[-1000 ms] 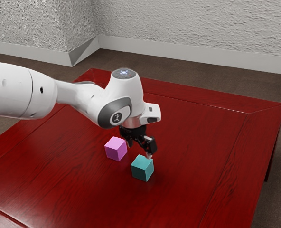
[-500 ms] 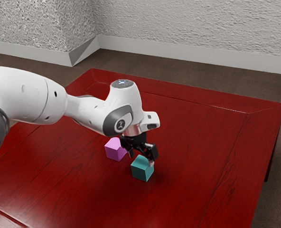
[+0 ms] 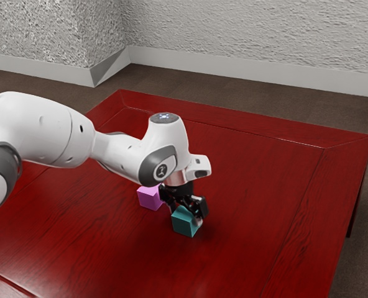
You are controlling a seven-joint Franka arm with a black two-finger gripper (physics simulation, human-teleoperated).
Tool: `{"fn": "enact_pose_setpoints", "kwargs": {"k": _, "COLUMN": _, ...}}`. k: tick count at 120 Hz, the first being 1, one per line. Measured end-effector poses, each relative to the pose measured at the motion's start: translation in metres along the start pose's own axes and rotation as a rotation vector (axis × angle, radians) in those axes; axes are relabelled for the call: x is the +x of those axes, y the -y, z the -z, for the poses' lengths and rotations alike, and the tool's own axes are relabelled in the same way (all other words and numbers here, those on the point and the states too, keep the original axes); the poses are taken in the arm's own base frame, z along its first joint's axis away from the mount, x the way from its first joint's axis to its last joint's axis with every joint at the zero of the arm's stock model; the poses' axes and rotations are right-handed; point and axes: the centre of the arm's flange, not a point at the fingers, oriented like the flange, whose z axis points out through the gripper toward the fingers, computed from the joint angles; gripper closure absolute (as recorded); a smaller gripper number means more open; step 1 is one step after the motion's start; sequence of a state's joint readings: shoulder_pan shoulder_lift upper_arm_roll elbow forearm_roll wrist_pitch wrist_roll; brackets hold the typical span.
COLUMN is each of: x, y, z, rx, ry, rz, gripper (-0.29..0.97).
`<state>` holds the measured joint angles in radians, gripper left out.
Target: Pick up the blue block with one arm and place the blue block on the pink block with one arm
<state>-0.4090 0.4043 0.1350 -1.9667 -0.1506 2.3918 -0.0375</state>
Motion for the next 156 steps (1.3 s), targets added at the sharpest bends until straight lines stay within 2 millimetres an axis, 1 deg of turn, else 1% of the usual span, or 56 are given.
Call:
{"fn": "enact_pose_setpoints", "kwargs": {"k": 18, "x": -0.001, "y": 0.002, "z": -0.002, "rx": 0.001, "ry": 0.004, "rz": 0.014, "gripper": 0.0}}
{"fn": "enact_pose_setpoints", "kwargs": {"k": 27, "x": -0.002, "y": 0.003, "z": -0.012, "rx": 0.006, "ry": 0.019, "rz": 0.019, "gripper": 0.0}}
{"fn": "enact_pose_setpoints", "kwargs": {"k": 35, "x": -0.002, "y": 0.005, "z": -0.015, "rx": 0.008, "ry": 0.024, "rz": 0.024, "gripper": 0.0}}
{"fn": "enact_pose_setpoints", "kwargs": {"k": 46, "x": -0.001, "y": 0.006, "z": -0.015, "rx": 0.011, "ry": 0.022, "rz": 0.028, "gripper": 0.01}}
{"fn": "enact_pose_setpoints", "kwargs": {"k": 58, "x": 0.001, "y": 0.002, "z": -0.008, "rx": 0.01, "ry": 0.009, "rz": 0.023, "gripper": 0.02}}
{"fn": "enact_pose_setpoints", "kwargs": {"k": 66, "x": 0.002, "y": 0.001, "z": -0.006, "rx": 0.01, "ry": 0.006, "rz": 0.021, "gripper": 0.05}}
{"fn": "enact_pose_setpoints", "kwargs": {"k": 104, "x": 0.002, "y": 0.002, "z": -0.005, "rx": 0.016, "ry": 0.004, "rz": 0.015, "gripper": 0.31}}
{"fn": "enact_pose_setpoints", "kwargs": {"k": 130, "x": 0.002, "y": 0.002, "z": -0.004, "rx": 0.022, "ry": 0.001, "rz": 0.016, "gripper": 0.33}}
{"fn": "enact_pose_setpoints", "kwargs": {"k": 138, "x": 0.003, "y": 0.001, "z": 0.002, "rx": 0.026, "ry": -0.009, "rz": 0.01, "gripper": 0.33}}
{"fn": "enact_pose_setpoints", "kwargs": {"k": 144, "x": 0.005, "y": 0.001, "z": 0.014, "rx": 0.027, "ry": -0.027, "rz": 0.006, "gripper": 0.33}}
{"fn": "enact_pose_setpoints", "kwargs": {"k": 150, "x": 0.011, "y": -0.001, "z": 0.032, "rx": 0.027, "ry": -0.06, "rz": -0.001, "gripper": 0.33}}
{"fn": "enact_pose_setpoints", "kwargs": {"k": 156, "x": 0.021, "y": -0.005, "z": 0.055, "rx": 0.028, "ry": -0.095, "rz": -0.011, "gripper": 0.34}}
